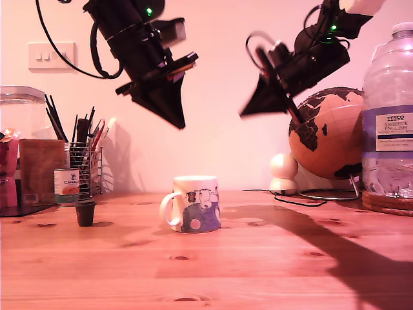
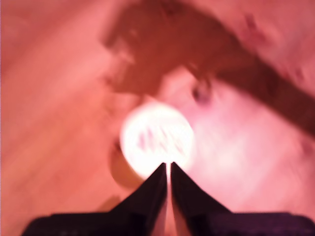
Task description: Lift the coffee cup and remove the coffee capsule that is hidden under it
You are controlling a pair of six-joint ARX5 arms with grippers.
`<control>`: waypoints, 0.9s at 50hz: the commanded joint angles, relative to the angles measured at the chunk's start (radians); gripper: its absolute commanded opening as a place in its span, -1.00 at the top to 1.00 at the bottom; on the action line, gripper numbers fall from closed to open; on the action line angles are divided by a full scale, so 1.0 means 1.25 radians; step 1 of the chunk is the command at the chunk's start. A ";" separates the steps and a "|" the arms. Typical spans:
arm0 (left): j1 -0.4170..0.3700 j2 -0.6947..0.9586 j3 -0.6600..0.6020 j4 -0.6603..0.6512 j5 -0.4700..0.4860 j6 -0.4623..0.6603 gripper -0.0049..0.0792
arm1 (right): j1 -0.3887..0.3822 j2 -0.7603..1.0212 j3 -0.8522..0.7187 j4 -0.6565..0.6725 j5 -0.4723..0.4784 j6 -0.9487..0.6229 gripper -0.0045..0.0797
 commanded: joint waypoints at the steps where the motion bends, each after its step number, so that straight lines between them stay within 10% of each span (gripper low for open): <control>1: 0.003 -0.021 -0.005 0.028 0.016 -0.012 0.93 | 0.016 -0.079 -0.007 0.009 0.069 -0.027 0.92; 19: 0.014 -0.105 -0.006 0.126 0.098 -0.033 0.93 | 0.064 -0.219 -0.007 0.068 0.311 -0.088 0.92; 45: 0.063 -0.184 -0.006 0.143 0.161 -0.048 0.93 | 0.112 -0.341 -0.007 0.100 0.394 -0.147 0.92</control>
